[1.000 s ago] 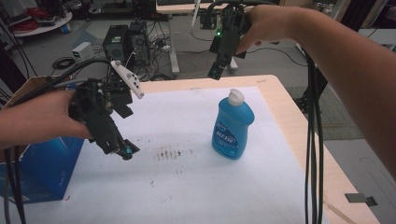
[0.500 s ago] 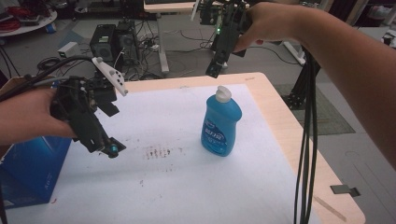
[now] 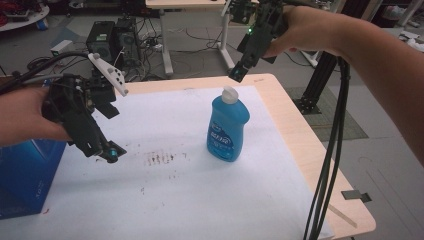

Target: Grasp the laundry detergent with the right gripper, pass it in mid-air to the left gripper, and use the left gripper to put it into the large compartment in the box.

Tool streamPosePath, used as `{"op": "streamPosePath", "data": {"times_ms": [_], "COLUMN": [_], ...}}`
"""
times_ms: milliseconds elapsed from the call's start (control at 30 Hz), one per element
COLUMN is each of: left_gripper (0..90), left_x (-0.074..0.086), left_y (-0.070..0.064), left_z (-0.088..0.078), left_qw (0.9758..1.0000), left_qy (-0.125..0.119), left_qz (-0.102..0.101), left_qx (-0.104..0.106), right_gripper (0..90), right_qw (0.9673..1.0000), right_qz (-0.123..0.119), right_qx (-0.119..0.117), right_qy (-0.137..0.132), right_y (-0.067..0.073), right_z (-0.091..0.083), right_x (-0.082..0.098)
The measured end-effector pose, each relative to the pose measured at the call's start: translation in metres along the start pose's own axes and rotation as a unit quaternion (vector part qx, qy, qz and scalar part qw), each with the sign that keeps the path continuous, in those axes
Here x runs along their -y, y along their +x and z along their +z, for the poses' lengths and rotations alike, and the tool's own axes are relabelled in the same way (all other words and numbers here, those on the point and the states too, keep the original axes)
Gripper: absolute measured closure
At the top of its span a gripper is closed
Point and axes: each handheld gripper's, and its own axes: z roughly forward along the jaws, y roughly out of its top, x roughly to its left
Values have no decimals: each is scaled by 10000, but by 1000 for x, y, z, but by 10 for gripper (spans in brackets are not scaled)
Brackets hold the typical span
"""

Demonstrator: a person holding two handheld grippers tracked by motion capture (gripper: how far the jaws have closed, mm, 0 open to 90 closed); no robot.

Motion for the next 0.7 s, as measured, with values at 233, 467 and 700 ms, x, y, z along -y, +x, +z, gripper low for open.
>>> {"op": "streamPosePath", "data": {"times_ms": [233, 467, 700], "left_gripper": [16, 16, 16], "left_x": [-2, -2, -3], "left_y": [0, 2, 2], "left_z": [2, 5, 6], "left_qw": [10000, 10000, 10000], "left_qy": [26, 8, 20], "left_qz": [3, -5, 17], "left_qx": [20, 26, 29], "right_gripper": [16, 16, 16], "right_qw": [9994, 9985, 9966], "right_qz": [336, 536, 783], "right_qx": [-71, -72, -52], "right_qy": [-49, -127, -264], "right_y": [2, 7, 13], "right_z": [5, 9, 15], "right_x": [19, 35, 50]}}
